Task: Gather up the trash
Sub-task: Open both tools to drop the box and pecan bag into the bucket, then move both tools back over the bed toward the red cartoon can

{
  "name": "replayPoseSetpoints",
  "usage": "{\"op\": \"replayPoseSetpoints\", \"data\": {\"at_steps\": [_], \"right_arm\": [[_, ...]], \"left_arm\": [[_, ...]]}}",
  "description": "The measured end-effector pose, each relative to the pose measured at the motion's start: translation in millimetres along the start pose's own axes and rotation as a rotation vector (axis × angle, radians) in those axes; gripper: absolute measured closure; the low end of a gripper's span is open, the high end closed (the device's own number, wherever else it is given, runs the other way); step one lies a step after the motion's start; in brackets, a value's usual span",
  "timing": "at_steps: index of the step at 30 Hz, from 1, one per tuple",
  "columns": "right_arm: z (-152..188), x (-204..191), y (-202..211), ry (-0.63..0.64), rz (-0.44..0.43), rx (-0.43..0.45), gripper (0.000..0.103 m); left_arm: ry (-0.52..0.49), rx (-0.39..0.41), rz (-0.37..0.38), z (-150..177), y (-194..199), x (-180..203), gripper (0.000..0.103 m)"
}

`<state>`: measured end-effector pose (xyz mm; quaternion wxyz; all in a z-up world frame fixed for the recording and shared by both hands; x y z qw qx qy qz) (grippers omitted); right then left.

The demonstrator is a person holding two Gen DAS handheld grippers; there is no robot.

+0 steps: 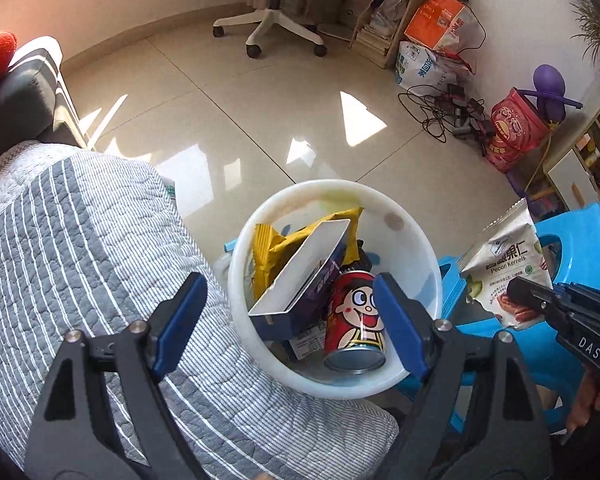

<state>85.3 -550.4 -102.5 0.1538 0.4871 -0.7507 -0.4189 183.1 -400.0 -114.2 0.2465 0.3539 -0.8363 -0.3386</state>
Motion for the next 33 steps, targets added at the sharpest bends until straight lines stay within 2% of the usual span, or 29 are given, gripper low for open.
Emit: {"op": "replayPoseSetpoints", "data": {"at_steps": [3,10,15,17,18,19,21,33], "right_arm": [[-2,-6,-4,0.002,-0.005,-0.003,0.094],[-11,-28,-18,0.012,-0.014,-0.009,0.093],[-14,-40,-34,0.037,0.03,-0.025,0.092],[-14,-44,-39,0.035,0.039,-0.04,0.086],[-14,-46,-40,0.033,0.042,-0.043,0.075],[-14,-48,-40,0.03,0.044,-0.042,0.056],[-16,-54,-36,0.023,0.041,-0.024,0.033],[-13,-126,-23,0.09,-0.035,-0.007,0.029]], "left_arm": [[0.001,0.001,-0.01,3,10,-8,0.005],[-0.014,0.012,-0.045,17,43,-37,0.002],[-0.009,0.005,-0.067,36,69,-63,0.001],[-0.008,-0.002,-0.079,44,80,-76,0.001],[-0.002,-0.006,-0.091,48,84,-85,0.001],[0.007,-0.009,-0.103,51,89,-94,0.001],[0.029,-0.012,-0.127,59,97,-111,0.001],[0.142,0.013,-0.197,84,139,-185,0.001]]}}
Point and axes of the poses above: each gripper's, at about its wrist camera, not at the fingertips, and y roughly against the way its jaws point, x to its right, z to its underside, the point moved 10 cm from there along -y, roughly the way its jaws point, and after that the axes turned 11 degrees about x, right-handed, at the moved point
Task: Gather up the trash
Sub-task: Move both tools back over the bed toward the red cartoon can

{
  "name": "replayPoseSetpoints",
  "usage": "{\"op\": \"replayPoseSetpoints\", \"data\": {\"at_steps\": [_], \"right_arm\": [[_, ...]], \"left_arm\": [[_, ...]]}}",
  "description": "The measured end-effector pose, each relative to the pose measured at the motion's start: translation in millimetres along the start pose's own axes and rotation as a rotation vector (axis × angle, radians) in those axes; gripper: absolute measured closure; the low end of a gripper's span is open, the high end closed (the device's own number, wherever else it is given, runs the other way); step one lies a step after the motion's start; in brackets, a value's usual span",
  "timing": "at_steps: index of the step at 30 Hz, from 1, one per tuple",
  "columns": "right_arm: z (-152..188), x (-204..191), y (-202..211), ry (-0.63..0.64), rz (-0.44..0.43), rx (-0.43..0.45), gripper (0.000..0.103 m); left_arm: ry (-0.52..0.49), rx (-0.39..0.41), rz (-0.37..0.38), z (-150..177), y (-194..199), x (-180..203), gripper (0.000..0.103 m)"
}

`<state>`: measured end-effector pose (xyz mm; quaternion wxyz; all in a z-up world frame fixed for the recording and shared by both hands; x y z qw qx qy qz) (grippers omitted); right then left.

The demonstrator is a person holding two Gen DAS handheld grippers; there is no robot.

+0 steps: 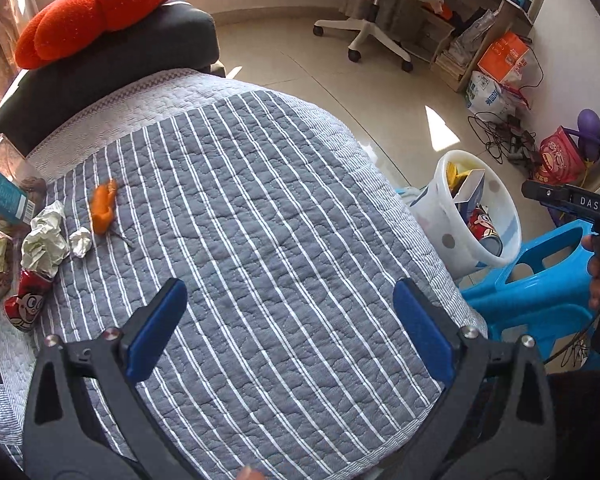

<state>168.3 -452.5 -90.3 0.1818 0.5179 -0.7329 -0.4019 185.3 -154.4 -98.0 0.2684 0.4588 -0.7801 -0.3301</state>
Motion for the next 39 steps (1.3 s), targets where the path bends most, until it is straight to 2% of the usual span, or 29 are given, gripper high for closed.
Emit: {"op": "replayPoseSetpoints", "data": {"at_steps": [10,15,19,22,27,30,32,35,39], "right_arm": [[11,-102,1,0.129,-0.105,-0.004,0.025],[27,-152,-3,0.192,-0.153,-0.024,0.022],[39,-184,-9,0.227,-0.18,-0.045,0.021],[46,-203,-15,0.257,-0.189,-0.052,0.02],[53,-225,-28,0.267,-0.196,-0.077,0.019],[55,-233,-34,0.26,-0.2,-0.089,0.019],[58,-239,-37,0.256,-0.206,-0.1,0.019],[59,-246,-39,0.251,-0.216,-0.108,0.019],[60,-252,-42,0.266,-0.213,-0.11,0.019]], "left_arm": [[0.098,0.026,-0.086,4,26,-82,0.001],[0.151,0.046,-0.131,4,40,-121,0.001],[0.213,0.122,-0.215,-4,56,-170,0.001],[0.26,0.132,-0.267,-6,57,-210,0.001],[0.363,0.049,-0.298,10,33,-264,0.001],[0.443,-0.013,-0.272,22,13,-281,0.001],[0.46,-0.07,-0.252,34,-2,-285,0.001],[0.379,-0.13,-0.295,45,-16,-290,0.004],[0.244,-0.159,-0.333,51,-31,-290,0.005]]}}
Point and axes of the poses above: each gripper's, at about its wrist camera, not at the fingertips, and y roughly against the way its jaws point, x to its right, z to its underside, the point moved 10 cm from there along -y, roughly the way its jaws point, and after that the axes turned 11 degrees about x, right-handed, at the moved point
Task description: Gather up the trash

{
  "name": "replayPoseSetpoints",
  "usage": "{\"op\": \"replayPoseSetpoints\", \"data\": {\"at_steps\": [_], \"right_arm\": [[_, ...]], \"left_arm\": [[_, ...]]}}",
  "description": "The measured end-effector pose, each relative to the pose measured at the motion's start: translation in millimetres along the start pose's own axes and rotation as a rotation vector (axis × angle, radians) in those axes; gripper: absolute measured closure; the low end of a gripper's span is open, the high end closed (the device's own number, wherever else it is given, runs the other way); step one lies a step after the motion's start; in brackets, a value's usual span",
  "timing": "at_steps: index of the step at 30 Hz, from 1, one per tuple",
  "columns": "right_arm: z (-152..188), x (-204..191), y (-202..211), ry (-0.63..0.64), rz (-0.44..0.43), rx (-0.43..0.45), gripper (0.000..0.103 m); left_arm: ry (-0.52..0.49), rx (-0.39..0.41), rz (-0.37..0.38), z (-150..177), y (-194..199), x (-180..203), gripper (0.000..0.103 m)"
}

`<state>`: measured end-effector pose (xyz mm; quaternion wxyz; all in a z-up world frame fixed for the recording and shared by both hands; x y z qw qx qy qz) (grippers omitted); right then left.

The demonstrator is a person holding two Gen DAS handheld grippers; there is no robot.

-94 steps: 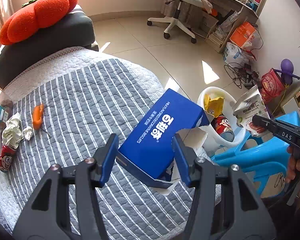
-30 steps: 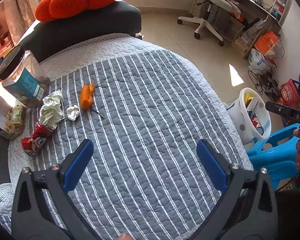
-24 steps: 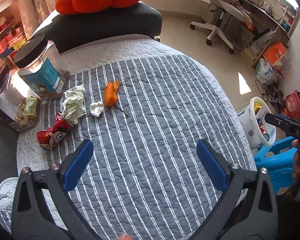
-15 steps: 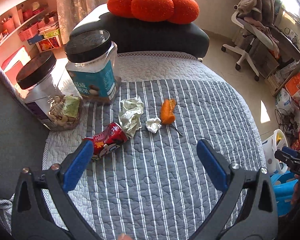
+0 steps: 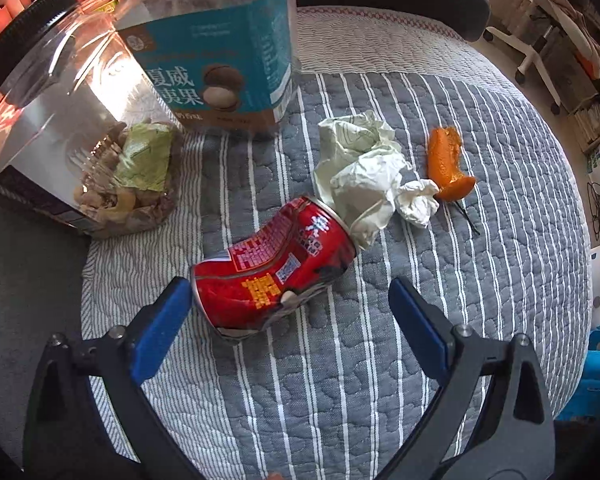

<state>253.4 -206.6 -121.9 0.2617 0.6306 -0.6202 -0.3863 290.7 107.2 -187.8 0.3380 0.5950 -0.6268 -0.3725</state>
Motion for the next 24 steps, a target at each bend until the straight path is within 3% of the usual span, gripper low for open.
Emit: {"op": "replayPoseSetpoints", "data": {"at_steps": [2,5,7,11,12,13,14,20,21,22,23,24], "right_arm": [[1,-1,-3,-0.002,0.003,-0.005,0.019],[4,-5,-8,-0.006,0.005,-0.016,0.019],[5,-8,-10,-0.008,0.003,-0.015,0.019],[6,-20,-13,-0.004,0.0,-0.007,0.019],[7,-22,-14,-0.002,-0.001,-0.006,0.019],[8,-26,-16,-0.001,0.0,-0.006,0.019],[8,-29,-19,0.0,0.001,-0.008,0.019],[14,-59,-37,0.02,-0.021,-0.021,0.019],[16,-64,-40,0.021,-0.023,-0.026,0.019],[19,-68,-44,0.019,-0.028,-0.033,0.019],[22,-73,-47,0.017,-0.036,-0.043,0.019],[25,-77,-50,0.013,-0.047,-0.053,0.019]], "left_arm": [[-0.087,0.013,-0.013,2,-6,6,0.008],[-0.168,-0.014,-0.049,11,-18,7,0.036],[-0.156,-0.034,-0.033,19,-21,6,0.058],[-0.101,-0.02,0.038,26,-8,6,0.067],[-0.087,-0.012,0.056,26,-3,7,0.076],[-0.072,-0.005,0.078,26,2,8,0.093],[-0.057,0.003,0.098,26,9,8,0.1],[-0.048,0.019,0.19,39,47,14,0.099],[-0.055,0.009,0.206,42,51,14,0.087],[-0.059,0.015,0.198,42,54,12,0.058],[-0.062,0.033,0.167,40,55,6,0.039],[-0.064,0.074,0.116,34,58,-3,0.013]]}}
Point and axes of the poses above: each gripper's, at about its wrist camera, not at the fingertips, and y roughly against the way its jaws point, x to its right, z to its underside, the point moved 10 cm from there along -y, roughly the way its jaws point, and after that the axes turned 11 degrees about x, right-handed, at the moved point
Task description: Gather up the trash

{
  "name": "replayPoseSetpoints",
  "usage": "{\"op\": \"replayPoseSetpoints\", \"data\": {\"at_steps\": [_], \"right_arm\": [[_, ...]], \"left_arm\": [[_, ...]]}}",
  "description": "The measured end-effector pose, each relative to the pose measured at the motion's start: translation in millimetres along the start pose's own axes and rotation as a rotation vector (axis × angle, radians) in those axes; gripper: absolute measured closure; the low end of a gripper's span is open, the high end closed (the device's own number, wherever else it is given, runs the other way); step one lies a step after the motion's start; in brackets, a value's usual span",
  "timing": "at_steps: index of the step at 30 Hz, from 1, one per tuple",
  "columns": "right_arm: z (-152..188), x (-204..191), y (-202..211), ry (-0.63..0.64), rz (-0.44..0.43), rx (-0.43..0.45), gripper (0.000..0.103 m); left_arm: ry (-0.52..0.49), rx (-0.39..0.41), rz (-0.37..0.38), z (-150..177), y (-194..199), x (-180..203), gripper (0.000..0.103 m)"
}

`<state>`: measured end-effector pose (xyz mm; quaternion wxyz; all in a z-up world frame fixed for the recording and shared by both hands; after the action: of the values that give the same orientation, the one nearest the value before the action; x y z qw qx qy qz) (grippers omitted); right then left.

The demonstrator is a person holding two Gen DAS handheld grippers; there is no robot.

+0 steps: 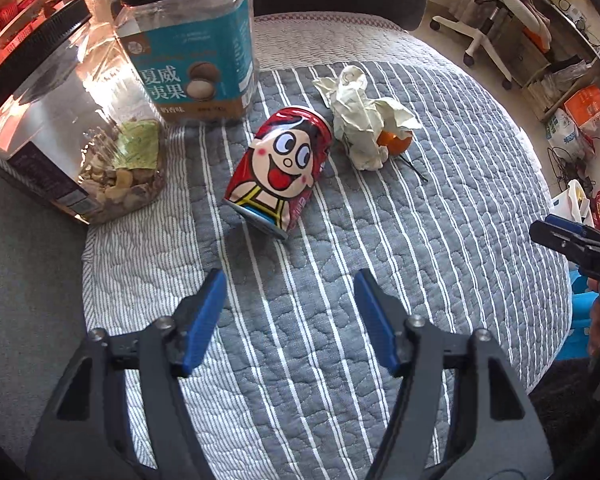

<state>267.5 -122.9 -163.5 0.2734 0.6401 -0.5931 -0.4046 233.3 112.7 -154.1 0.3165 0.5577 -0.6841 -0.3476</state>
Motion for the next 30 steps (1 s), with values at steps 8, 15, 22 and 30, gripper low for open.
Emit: {"op": "replayPoseSetpoints", "data": {"at_steps": [8,15,22,30], "right_arm": [[10,11,-10,-0.033,0.012,-0.031,0.019],[8,44,4,-0.058,0.041,-0.023,0.019],[0,58,17,-0.069,0.05,0.002,0.019],[-2,47,22,-0.055,0.03,0.015,0.019]], "left_arm": [[-0.098,0.05,-0.161,-43,-52,-26,0.01],[-0.25,0.004,-0.217,-46,-99,-23,0.017],[-0.105,-0.023,-0.097,-45,-99,-13,0.043],[-0.005,-0.004,-0.041,-34,-47,1,0.045]]}}
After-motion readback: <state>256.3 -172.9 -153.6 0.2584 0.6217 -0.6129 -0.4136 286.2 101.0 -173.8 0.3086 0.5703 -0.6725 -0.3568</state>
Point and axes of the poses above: each gripper's, at about its wrist camera, not at the fingertips, and y roughly against the way its jaws point, x to its right, z to its underside, the point moved 10 cm from there along -y, roughly the way its jaws point, and after that the axes turned 11 degrees about x, right-handed, at the moved point
